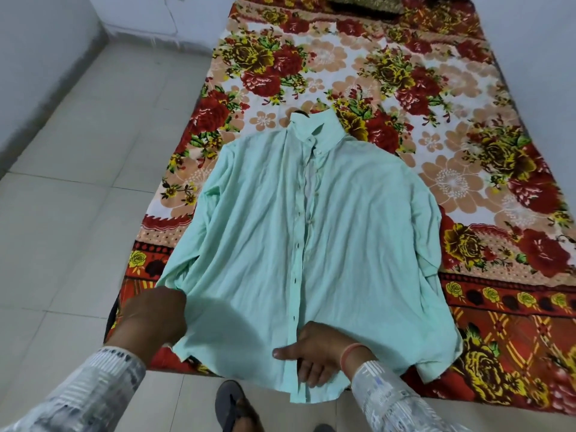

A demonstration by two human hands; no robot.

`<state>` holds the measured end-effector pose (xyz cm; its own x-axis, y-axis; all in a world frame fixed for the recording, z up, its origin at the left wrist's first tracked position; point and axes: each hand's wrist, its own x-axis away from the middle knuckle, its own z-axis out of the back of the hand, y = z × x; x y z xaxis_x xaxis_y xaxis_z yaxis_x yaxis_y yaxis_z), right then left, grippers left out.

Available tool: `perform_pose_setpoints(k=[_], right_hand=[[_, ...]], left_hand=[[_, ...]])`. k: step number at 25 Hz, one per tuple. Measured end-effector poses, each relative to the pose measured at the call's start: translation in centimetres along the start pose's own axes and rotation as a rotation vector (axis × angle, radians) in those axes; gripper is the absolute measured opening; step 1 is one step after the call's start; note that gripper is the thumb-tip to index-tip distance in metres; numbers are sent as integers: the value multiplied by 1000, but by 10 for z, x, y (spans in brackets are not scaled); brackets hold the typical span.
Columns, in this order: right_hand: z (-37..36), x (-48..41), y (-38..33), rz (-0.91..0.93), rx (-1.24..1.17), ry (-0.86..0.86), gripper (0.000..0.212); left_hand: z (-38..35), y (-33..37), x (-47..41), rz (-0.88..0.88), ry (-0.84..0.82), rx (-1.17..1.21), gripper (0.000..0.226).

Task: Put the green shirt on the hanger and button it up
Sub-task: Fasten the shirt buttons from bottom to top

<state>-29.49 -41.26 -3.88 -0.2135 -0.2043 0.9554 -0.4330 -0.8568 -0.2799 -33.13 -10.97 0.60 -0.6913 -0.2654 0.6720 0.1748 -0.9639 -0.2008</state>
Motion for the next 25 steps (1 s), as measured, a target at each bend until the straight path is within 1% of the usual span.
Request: perform_pose_setpoints(k=[1,2,3,4,5,6,7,8,10,11,14,16,19,20,25], right_hand=[[15,2,-10,13,-26,80,59],[31,3,-18,60,-118,212,55],[46,1,-21,130,-236,362,48],[55,-1,-22,201,-334,490,39],[60,-5,-21,250,-380,577,29],[62,-10,-16,260,-382,610,18],[60,-13,-10,261,-355,594,10],[53,-14,-4,273,-321,550,11],[41,-23,11,324,-243,510,21],[35,-28,17,352,-202,524,24],[11,-36,34,428,-164,587,25],[1,-37,38,471,-168,597,24],[-8,-34,36,487,-167,543,18],[-10,-31,34,481,-179,532,16],[-22,-30,35,486,-268,612,15]], left_hand=[[21,6,-9,-60,80,102,23],[39,17,-18,-135,178,251,18],[51,33,-23,-209,258,423,15],[58,55,-24,-272,300,590,14],[58,79,-25,-321,306,748,14],[54,106,-26,-348,279,890,14],[46,129,-27,-340,232,1002,16],[37,146,-28,-307,175,1071,21],[13,169,-33,-241,86,1041,34],[0,173,-34,-216,75,995,35],[-27,169,-26,-197,86,955,25],[-34,162,-25,-182,51,1013,24],[-41,148,-27,-160,-50,1234,25],[-43,144,-27,-166,-63,1268,25],[-49,146,-27,-191,-76,1294,24]])
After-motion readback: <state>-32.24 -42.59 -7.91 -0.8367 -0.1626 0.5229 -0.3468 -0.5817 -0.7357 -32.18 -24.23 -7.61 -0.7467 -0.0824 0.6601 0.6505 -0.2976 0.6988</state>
